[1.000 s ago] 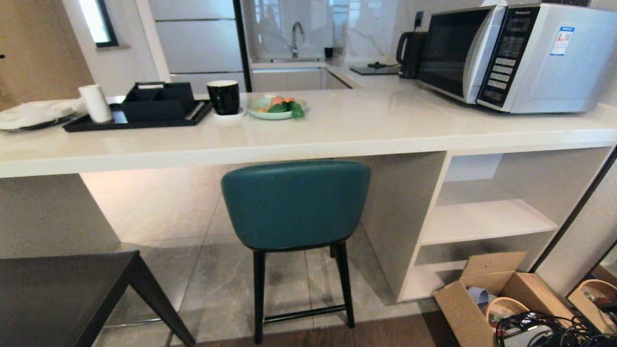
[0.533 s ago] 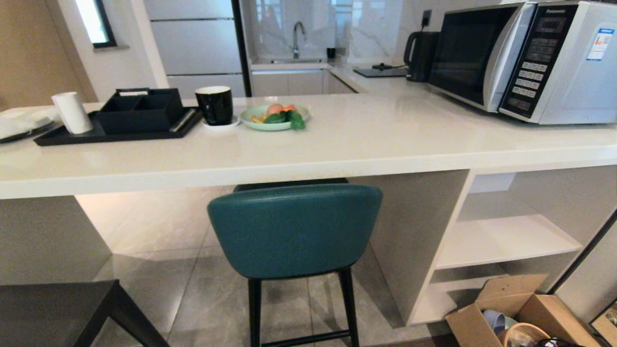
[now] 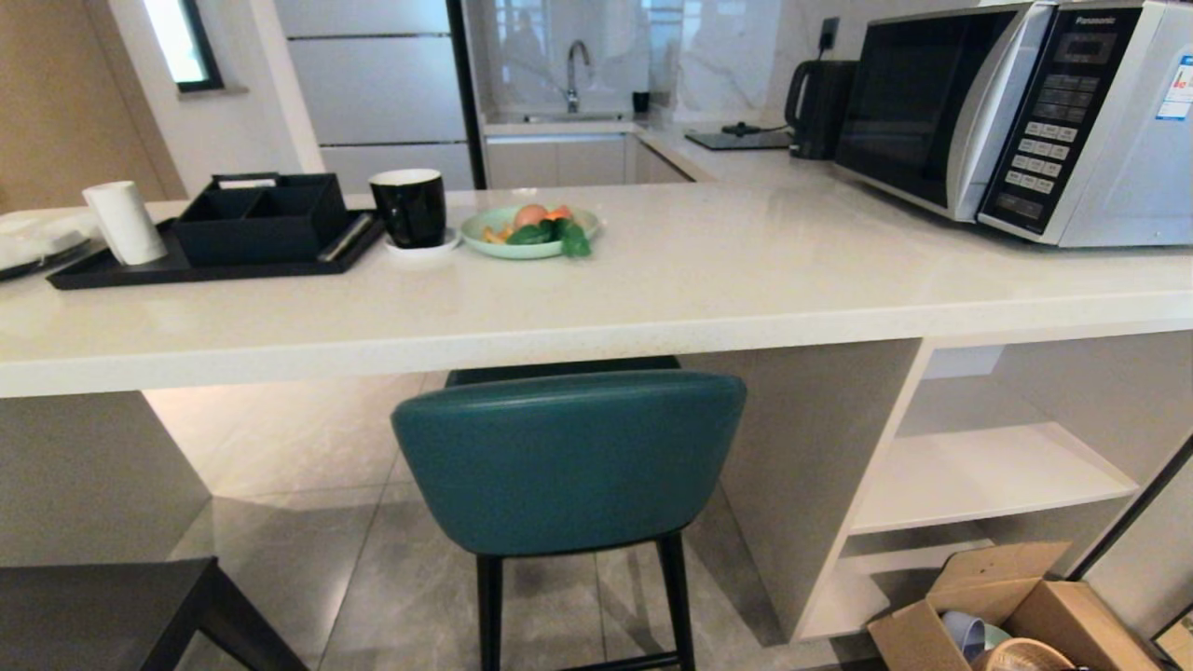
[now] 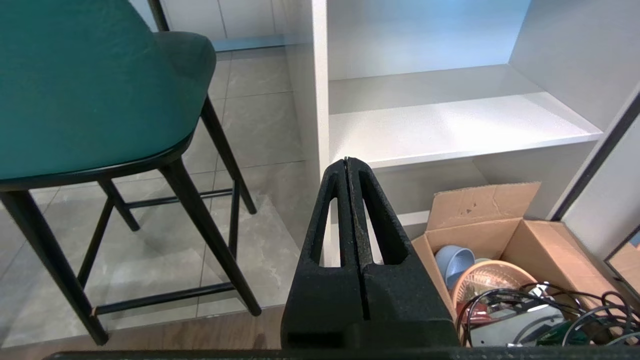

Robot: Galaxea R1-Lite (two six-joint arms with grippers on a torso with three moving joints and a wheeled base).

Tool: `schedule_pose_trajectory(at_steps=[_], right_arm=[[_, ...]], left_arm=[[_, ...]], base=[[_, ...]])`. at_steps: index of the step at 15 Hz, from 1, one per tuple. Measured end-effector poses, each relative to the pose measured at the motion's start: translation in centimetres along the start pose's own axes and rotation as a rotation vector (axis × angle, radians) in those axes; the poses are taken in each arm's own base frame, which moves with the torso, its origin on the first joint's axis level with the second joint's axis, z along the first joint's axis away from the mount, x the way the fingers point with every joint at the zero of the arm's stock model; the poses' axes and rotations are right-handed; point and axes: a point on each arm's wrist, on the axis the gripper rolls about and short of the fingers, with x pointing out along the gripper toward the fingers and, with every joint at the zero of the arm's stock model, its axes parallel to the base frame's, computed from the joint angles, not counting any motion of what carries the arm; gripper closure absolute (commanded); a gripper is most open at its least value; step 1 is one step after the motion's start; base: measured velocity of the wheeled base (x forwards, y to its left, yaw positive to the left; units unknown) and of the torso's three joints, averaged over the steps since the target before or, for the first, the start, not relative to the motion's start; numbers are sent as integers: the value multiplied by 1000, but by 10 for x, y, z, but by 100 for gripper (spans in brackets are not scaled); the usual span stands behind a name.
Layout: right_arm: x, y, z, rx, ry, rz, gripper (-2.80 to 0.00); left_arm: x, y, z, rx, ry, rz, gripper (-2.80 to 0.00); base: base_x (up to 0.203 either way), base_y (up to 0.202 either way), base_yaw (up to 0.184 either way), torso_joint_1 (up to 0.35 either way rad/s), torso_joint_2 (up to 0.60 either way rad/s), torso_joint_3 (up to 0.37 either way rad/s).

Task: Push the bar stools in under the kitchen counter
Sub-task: Pull the blue chair out from under the dining table

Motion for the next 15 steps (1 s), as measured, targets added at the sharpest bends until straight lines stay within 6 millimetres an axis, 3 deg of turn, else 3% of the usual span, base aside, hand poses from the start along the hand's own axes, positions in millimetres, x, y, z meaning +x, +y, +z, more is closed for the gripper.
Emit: schedule_pose_trajectory(at_steps=[7,11,15], right_arm=[[0,1,2,-77,14,33,0],[8,2,52,40,14,69,0],[50,5,89,30,58,164,0]], left_arm=[[0,0,0,55,9,-15,0],[-1,-2,7,82,-1,-46,0],[15,-4,45,32,42,-63,0]], base=[[0,0,0,0,0,0],[0,0,0,0,0,0],[0,0,0,0,0,0]])
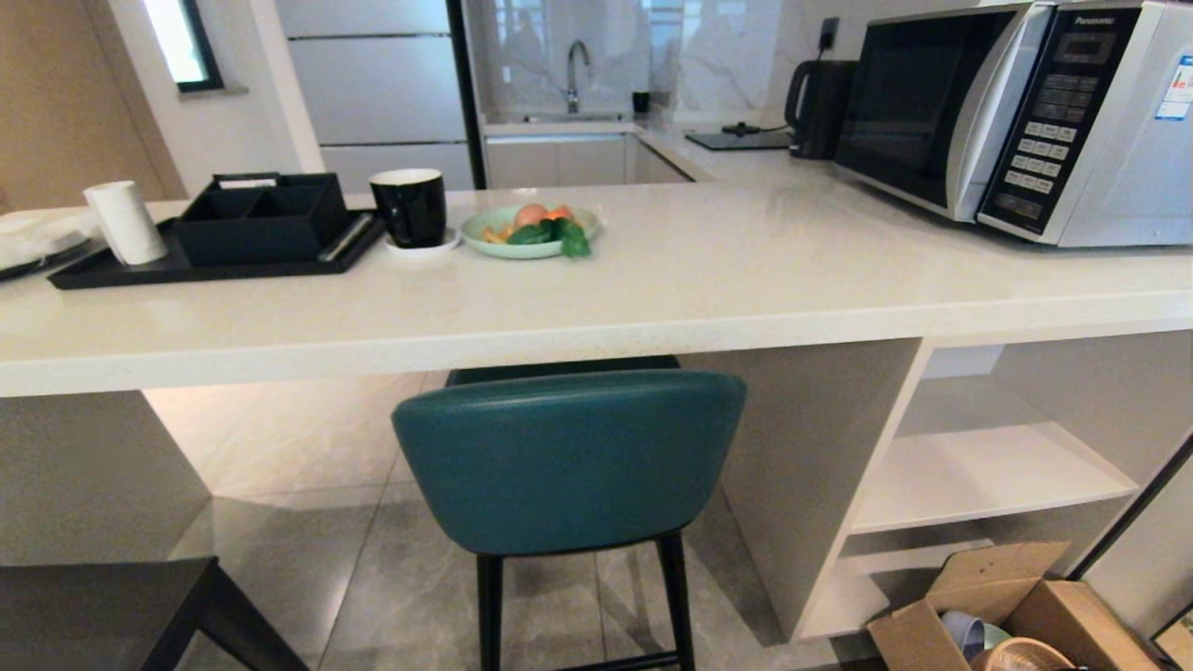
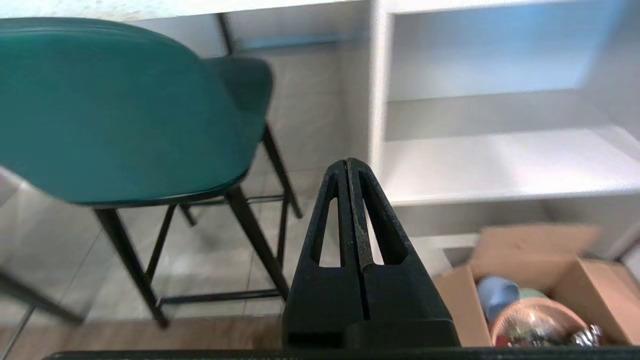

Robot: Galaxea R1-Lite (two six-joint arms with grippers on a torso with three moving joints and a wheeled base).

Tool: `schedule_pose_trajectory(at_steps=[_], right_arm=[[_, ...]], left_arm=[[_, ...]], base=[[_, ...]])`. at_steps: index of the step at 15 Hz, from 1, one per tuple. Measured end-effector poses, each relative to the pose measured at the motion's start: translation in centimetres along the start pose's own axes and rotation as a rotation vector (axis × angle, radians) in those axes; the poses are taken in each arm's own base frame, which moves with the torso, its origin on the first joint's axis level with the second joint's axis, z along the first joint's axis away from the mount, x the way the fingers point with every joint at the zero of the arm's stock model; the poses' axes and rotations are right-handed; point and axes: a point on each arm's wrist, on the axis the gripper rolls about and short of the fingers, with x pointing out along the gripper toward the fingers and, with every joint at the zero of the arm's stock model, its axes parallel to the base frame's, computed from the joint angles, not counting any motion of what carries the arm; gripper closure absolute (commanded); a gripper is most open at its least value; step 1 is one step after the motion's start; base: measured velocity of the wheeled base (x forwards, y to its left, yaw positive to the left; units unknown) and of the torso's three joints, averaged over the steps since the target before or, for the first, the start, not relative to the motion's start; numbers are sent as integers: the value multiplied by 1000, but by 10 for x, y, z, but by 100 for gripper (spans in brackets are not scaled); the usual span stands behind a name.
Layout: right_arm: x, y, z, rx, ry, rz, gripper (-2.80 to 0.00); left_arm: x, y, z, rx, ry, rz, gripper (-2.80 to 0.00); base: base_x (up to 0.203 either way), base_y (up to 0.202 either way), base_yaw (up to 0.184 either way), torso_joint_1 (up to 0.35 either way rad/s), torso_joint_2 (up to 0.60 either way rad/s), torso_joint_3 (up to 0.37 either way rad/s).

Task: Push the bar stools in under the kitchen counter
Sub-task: Pull the blue chair out from under the dining table

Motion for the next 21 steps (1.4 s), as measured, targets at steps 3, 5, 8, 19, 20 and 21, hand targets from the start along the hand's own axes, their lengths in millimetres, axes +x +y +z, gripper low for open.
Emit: schedule_pose_trajectory(at_steps=[3,5,8,19,20,21], right_arm=[[45,-2,4,-31,79,87,0],[74,0,-1,-37,120,139,0],[118,10,-15,-47,166,199,0],[172,53,-86,104,259,137,0],[171,54,-86,103,261,137,0],[171,54,-86,102,262,139,0]], left_arm=[[42,1,18,-25,105,-5,0],[80,2,20,-31,170,-7,0],[137,1,10,-31,198,-13,0],[188,-42,-20,-86,171,-34,0],[187,-47,-21,-77,172,-16,0],[185,-52,-22,-67,173,-7,0]], base=[[0,0,0,0,0,0],[0,0,0,0,0,0],[0,0,0,0,0,0],[0,0,0,0,0,0],[0,0,0,0,0,0],[0,0,0,0,0,0]])
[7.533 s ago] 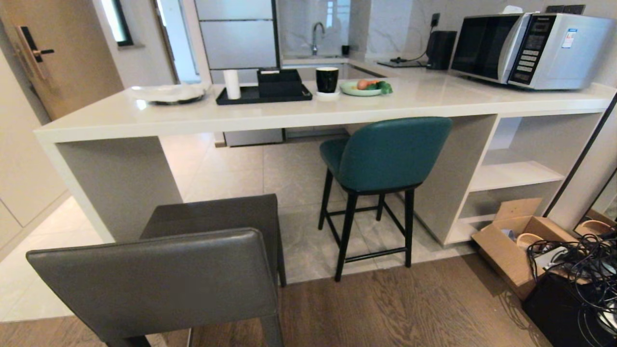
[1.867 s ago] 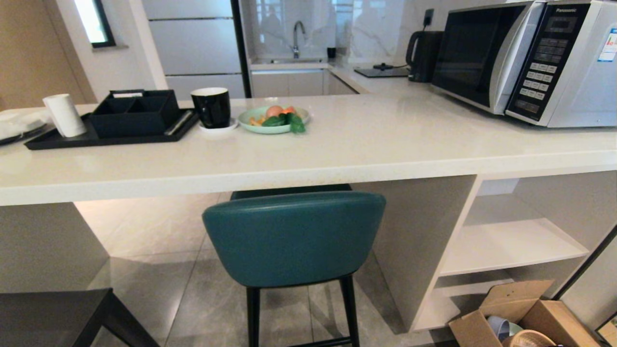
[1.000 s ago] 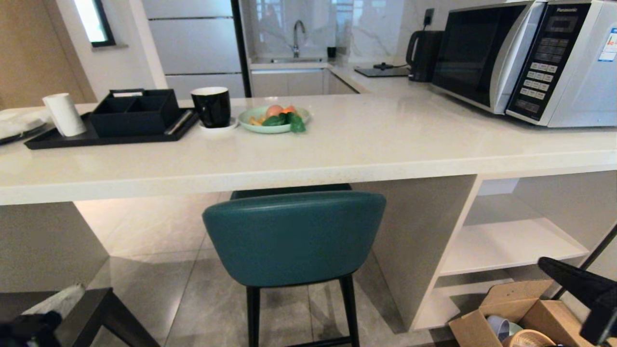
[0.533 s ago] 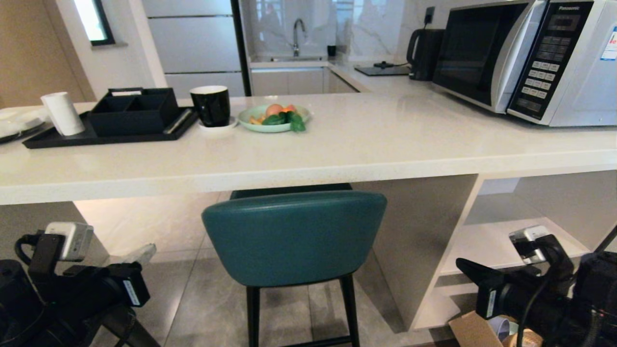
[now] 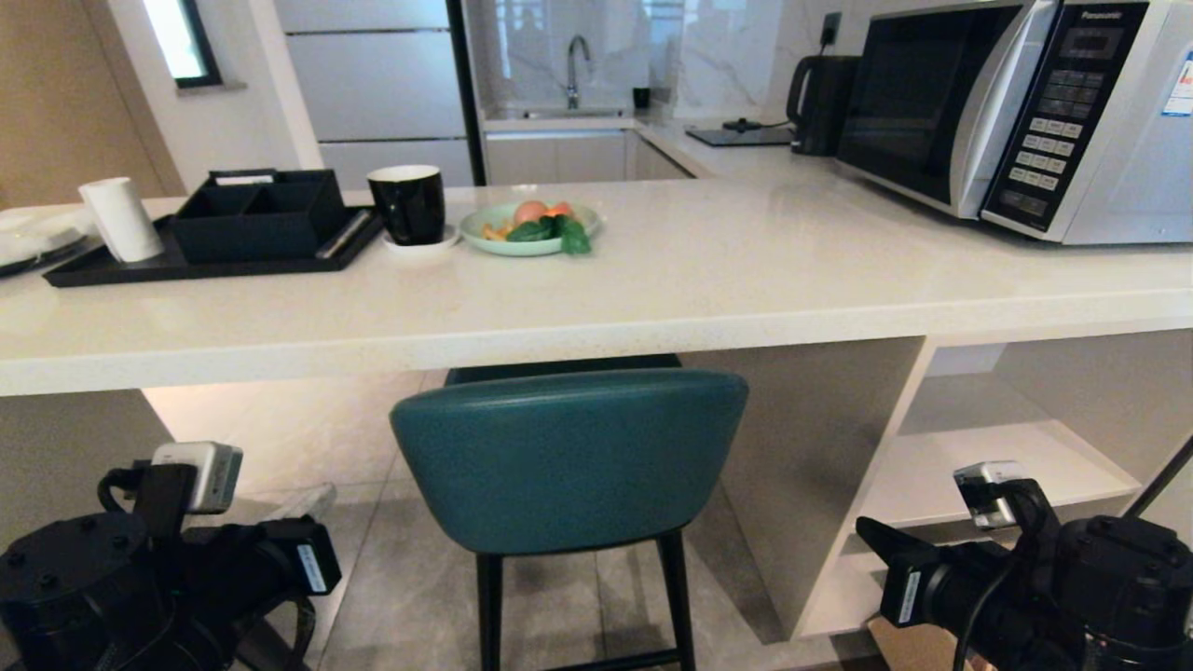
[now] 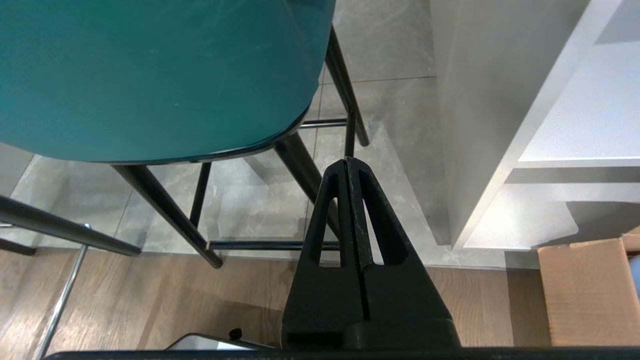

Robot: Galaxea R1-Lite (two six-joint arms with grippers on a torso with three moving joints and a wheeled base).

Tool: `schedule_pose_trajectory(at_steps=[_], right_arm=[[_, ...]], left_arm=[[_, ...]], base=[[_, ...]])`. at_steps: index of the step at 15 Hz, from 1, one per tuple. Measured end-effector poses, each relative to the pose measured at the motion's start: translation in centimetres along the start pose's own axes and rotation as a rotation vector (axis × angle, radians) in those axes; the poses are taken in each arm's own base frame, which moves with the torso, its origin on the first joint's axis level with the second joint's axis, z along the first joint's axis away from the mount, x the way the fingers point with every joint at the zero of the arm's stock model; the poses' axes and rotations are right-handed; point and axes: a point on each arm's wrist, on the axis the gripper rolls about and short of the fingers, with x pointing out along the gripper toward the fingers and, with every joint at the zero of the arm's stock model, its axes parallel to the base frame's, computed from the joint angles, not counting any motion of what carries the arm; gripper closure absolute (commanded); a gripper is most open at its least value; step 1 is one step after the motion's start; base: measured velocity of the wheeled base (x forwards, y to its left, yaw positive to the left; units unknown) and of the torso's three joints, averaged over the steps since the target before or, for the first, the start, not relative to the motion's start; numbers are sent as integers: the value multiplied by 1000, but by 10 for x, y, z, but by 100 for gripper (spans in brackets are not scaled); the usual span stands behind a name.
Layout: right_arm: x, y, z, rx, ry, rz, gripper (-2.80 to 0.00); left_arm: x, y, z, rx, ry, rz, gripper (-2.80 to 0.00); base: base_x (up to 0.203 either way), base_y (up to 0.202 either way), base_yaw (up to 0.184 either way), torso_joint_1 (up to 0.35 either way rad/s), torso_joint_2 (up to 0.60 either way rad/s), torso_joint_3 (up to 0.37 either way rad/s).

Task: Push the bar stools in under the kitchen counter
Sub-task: Pull the blue chair out from under the dining table

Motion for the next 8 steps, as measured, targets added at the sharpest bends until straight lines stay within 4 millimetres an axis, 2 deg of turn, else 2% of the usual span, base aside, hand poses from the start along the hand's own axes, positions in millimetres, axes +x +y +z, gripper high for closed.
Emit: schedule_pose_trajectory(at_steps=[3,8], right_arm=[[0,0,0,-3,2,3,0],[1,2,-2,-24,13,11,0]], left_arm=[[0,-5,-2,12,8,3,0],[0,-5,-4,15,17,5,0]], base=[[0,0,0,3,4,-109],[0,0,0,4,2,-192]])
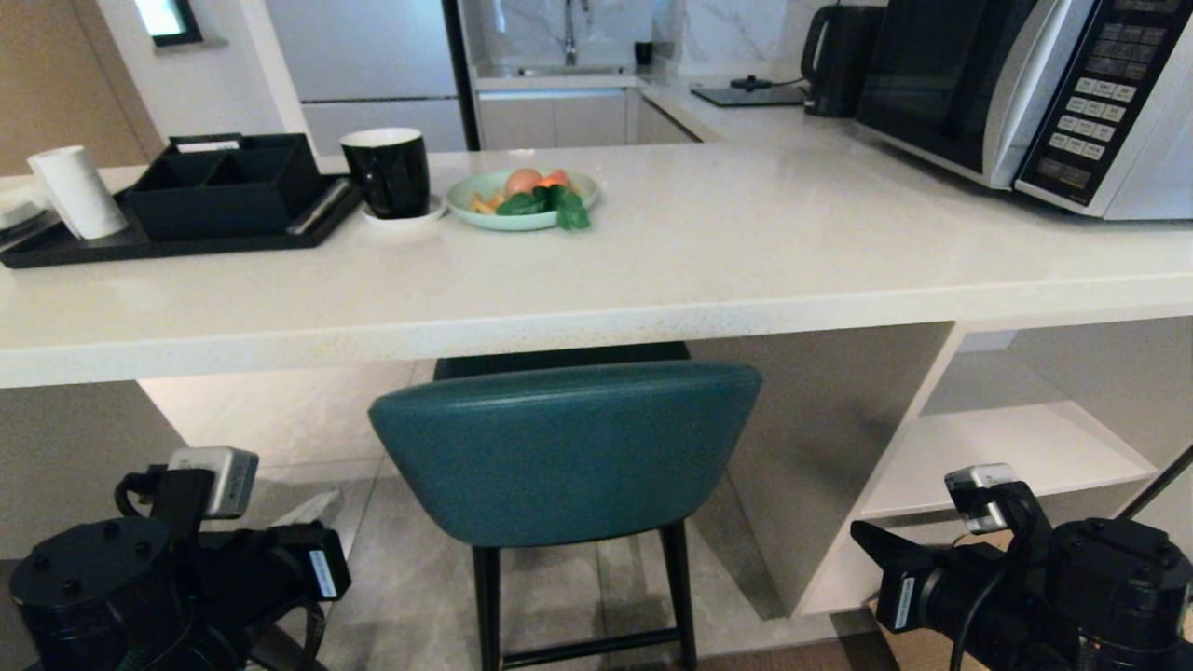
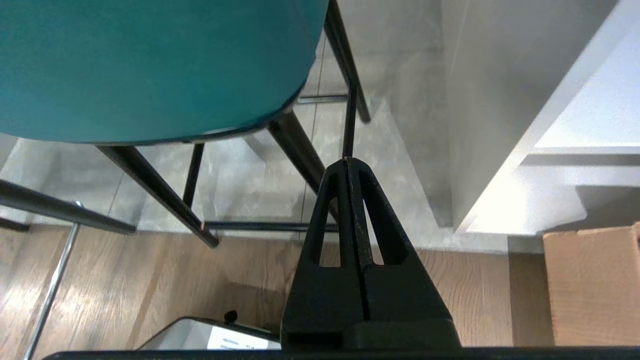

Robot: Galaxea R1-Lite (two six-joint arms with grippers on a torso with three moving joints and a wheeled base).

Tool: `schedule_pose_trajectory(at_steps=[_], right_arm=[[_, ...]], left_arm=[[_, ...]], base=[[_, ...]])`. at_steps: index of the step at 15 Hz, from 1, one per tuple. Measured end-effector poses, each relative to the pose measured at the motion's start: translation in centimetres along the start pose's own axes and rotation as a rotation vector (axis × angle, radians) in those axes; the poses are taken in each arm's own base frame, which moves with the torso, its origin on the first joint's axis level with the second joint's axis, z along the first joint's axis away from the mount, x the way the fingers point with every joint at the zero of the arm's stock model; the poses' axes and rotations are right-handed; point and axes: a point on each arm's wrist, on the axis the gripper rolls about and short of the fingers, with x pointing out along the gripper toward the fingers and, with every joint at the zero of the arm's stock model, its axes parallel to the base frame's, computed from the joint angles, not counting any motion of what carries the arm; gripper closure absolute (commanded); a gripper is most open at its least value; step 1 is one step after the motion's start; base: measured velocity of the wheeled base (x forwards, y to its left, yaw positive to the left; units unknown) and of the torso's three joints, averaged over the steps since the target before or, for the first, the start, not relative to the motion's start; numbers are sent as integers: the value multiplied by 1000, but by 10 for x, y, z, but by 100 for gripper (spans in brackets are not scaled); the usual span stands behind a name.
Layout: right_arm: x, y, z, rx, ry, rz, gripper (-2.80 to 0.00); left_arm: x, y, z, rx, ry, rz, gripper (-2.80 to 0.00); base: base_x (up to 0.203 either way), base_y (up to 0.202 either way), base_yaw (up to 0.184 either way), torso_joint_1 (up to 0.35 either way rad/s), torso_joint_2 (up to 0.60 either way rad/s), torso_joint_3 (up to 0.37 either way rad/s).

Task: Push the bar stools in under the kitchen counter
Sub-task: Pull the blue chair out from under the dining table

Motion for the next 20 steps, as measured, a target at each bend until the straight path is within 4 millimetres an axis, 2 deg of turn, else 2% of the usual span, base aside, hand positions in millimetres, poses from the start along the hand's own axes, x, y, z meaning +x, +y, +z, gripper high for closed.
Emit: schedule_pose_trajectory(at_steps=[3,5,9,15,17,20], right_arm=[[2,0,-1,-1,7,0,0],[9,0,-3,-1,19,-7,0],[41,3,0,6,-14,-34,0],[91,5,-5,10,-31,-46,0],[102,2,-8,13,-34,-56,0],[120,-8,-1,31,-83,-93,0]], left_arm=[[-1,3,-5,11,51,27,0],[-2,10,-7,-41,86,57,0],[8,18,-9,-64,122,18,0],[66,28,-27,-50,123,37,0],[82,36,-29,-63,116,49,0],[108,55,-24,-47,73,60,0]], base=[[0,0,0,1,1,-190],[0,0,0,-2,4,-81],[0,0,0,1,1,-7],[0,0,0,0,0,0],[0,0,0,0,0,0],[0,0,0,0,0,0]])
